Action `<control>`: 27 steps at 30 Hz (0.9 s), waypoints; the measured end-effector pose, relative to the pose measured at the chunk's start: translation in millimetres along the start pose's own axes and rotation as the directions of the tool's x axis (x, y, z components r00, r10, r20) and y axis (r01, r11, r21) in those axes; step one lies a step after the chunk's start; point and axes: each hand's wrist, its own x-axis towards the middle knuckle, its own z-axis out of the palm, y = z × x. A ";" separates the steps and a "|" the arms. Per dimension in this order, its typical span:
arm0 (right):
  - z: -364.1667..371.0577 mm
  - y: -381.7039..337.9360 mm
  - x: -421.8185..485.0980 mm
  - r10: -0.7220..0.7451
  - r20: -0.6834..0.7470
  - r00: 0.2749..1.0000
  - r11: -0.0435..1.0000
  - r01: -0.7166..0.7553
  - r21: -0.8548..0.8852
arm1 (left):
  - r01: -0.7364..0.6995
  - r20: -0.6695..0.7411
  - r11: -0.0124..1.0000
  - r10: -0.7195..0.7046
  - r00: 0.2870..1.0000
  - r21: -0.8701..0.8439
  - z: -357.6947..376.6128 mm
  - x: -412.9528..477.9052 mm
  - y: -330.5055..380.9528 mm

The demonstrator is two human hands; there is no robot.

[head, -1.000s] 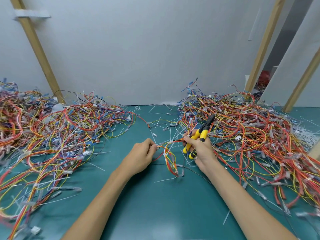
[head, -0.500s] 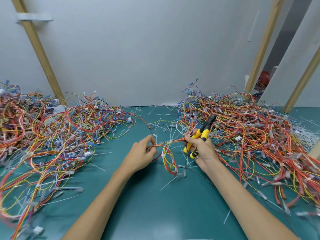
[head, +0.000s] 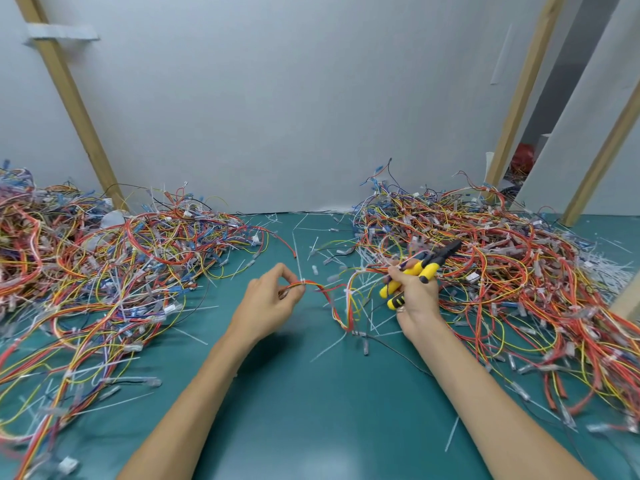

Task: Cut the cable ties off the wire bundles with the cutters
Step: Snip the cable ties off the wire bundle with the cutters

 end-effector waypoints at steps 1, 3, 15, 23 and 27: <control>-2.7 -3.1 2.0 0.020 -0.022 1.000 1.000 -0.019 0.022 | 0.012 0.022 0.999 -0.013 1.000 0.031 -4.5 1.0 -1.2; -7.1 -8.5 4.7 0.064 -0.027 0.998 0.995 -0.062 0.080 | 0.059 0.059 0.989 -0.067 0.996 0.135 -15.3 3.9 -4.8; 5.2 -8.1 -6.9 -0.042 0.262 0.964 0.996 0.018 0.091 | -0.110 -0.485 0.908 0.315 0.816 0.405 -28.1 -3.4 20.4; 9.2 -2.0 -10.6 -0.096 0.246 0.965 0.990 0.068 0.121 | -0.358 -0.123 0.926 0.345 0.931 -0.118 29.0 -30.5 64.1; 9.7 -2.2 -11.4 -0.005 0.321 0.947 0.952 -0.093 0.291 | 0.208 0.170 0.758 -0.130 0.977 -0.618 30.2 -21.3 67.9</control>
